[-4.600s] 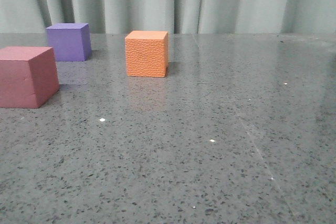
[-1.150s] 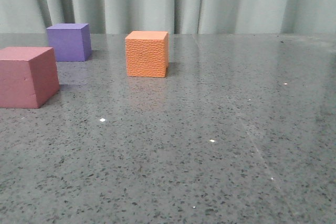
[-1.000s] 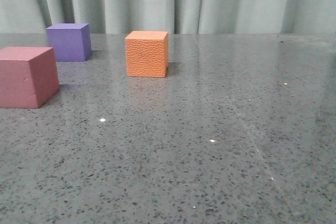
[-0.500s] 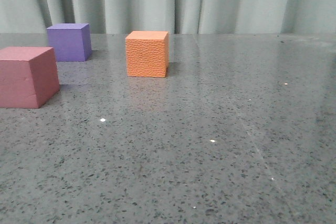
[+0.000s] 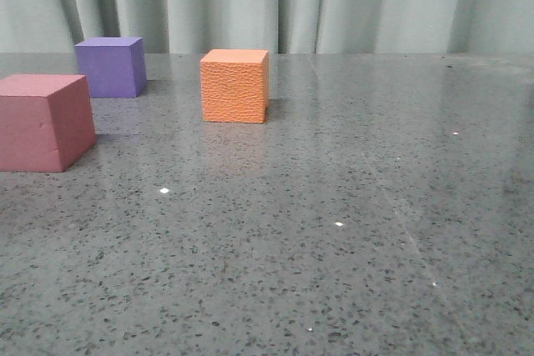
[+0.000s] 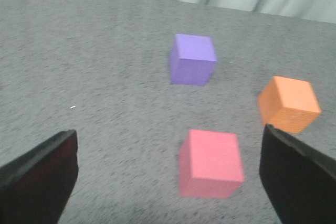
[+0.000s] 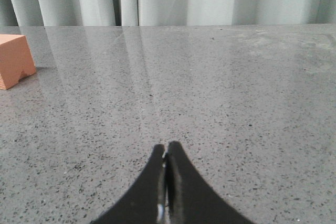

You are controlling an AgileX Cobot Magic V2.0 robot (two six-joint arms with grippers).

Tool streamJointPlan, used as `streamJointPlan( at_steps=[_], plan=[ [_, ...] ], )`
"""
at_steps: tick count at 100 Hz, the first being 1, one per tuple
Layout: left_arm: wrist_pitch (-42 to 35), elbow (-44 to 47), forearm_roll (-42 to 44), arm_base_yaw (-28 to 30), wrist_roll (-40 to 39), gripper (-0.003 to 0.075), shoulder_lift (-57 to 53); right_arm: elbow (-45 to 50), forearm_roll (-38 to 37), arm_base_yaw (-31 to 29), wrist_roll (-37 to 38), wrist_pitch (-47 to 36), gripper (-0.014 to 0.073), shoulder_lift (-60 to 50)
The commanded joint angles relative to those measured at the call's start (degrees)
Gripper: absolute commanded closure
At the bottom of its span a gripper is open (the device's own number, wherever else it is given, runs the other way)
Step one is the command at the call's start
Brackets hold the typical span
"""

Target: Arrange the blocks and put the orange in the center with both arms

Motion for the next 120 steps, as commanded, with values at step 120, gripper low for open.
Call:
streamJointPlan(
  at_steps=[120],
  plan=[
    [-10.5, -38.0, 11.8, -28.6, -14.7, 0.0073, 61.2, -0.8, 0.0, -0.3, -0.4, -5.1, 0.0713, -1.2]
  ],
)
